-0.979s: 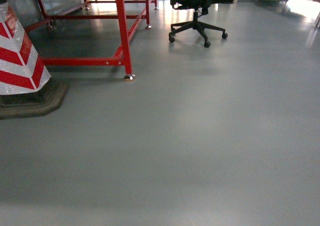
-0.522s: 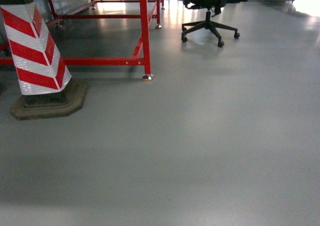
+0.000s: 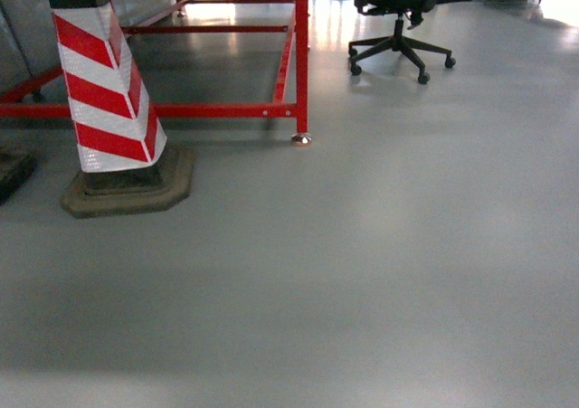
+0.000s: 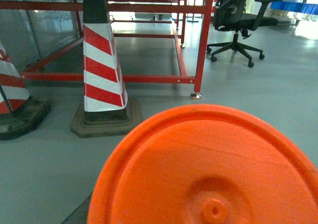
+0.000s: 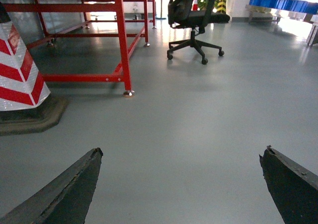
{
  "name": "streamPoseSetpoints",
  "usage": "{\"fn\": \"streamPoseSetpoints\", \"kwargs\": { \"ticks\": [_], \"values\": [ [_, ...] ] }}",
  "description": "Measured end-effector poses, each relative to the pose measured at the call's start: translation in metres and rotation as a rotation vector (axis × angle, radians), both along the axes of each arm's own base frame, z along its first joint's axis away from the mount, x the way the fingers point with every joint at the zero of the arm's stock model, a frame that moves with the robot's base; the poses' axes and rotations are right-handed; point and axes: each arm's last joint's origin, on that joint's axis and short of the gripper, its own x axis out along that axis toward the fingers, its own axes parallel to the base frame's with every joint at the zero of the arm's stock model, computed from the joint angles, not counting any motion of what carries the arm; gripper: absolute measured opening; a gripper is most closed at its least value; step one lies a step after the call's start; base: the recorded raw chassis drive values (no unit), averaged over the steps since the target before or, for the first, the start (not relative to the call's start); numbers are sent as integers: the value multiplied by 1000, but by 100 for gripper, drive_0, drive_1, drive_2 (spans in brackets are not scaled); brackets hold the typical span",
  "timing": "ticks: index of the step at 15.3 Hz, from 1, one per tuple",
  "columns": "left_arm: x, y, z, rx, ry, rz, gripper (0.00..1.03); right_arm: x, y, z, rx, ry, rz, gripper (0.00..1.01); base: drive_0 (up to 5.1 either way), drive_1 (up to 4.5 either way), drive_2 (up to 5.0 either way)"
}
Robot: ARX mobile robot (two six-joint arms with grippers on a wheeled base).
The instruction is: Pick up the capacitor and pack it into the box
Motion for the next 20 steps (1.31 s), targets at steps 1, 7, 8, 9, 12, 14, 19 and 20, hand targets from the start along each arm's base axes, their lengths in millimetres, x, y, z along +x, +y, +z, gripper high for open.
{"fn": "streamPoseSetpoints", "kwargs": {
  "ticks": [1, 7, 8, 9, 12, 14, 19, 20],
  "values": [
    [0, 0, 0, 0, -2, 0, 43, 0, 0, 0, 0, -4, 0, 98, -488, 249, 249],
    [0, 0, 0, 0, 2, 0, 43, 0, 0, 0, 0, -2, 0, 98, -497, 240, 240],
    [0, 0, 0, 0, 2, 0, 43, 0, 0, 0, 0, 0, 0, 98, -492, 245, 245],
    [0, 0, 0, 0, 2, -1, 43, 0, 0, 0, 0, -3, 0, 98, -492, 245, 245],
    [0, 0, 0, 0, 0, 0, 43, 0, 0, 0, 0, 2, 0, 98, -494, 243, 243],
    [0, 0, 0, 0, -2, 3, 43, 0, 0, 0, 0, -5, 0, 98, -490, 246, 246],
    [0, 0, 0, 0, 2, 0, 43, 0, 0, 0, 0, -4, 0, 98, -493, 244, 244],
    [0, 0, 0, 0, 1, 0, 43, 0, 0, 0, 0, 0, 0, 98, -491, 245, 245]
  ]
}}
